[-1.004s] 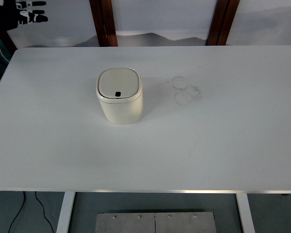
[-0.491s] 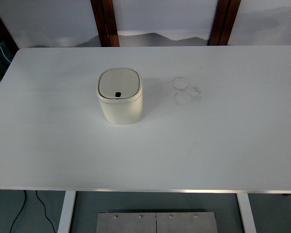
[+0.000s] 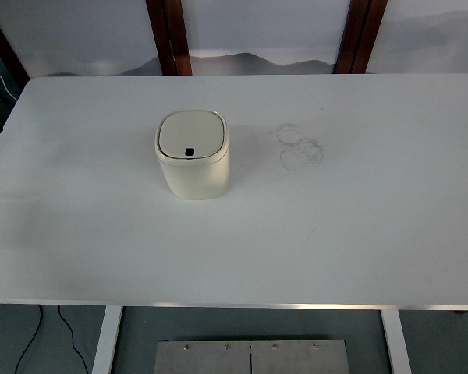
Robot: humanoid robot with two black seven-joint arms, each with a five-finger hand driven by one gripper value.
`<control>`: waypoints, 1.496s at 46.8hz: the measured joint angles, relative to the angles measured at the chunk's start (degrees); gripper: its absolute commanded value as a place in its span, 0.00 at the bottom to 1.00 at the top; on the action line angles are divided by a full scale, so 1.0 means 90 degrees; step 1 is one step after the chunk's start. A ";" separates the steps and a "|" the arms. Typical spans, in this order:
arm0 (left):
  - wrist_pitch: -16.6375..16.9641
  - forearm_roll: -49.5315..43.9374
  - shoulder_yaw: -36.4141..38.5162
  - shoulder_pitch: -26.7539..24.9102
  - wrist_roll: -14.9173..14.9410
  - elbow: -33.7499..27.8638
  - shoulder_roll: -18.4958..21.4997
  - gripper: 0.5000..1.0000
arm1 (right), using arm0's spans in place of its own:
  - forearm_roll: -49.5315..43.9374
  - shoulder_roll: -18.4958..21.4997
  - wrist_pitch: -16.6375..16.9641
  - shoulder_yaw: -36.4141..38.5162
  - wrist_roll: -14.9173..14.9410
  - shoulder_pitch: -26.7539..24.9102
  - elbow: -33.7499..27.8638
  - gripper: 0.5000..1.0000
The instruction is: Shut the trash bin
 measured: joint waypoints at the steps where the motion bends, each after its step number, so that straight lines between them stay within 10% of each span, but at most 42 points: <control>1: -0.0011 -0.0005 0.0004 0.0003 -0.0030 0.0075 0.0000 1.00 | 0.0001 0.0000 0.0000 0.0000 0.0000 0.0000 0.0000 0.99; 70: -0.0163 -0.0078 0.0037 0.0042 -0.0092 0.0192 -0.0016 1.00 | 0.0040 -0.0002 0.0010 0.0005 -0.0010 -0.0165 0.0019 0.99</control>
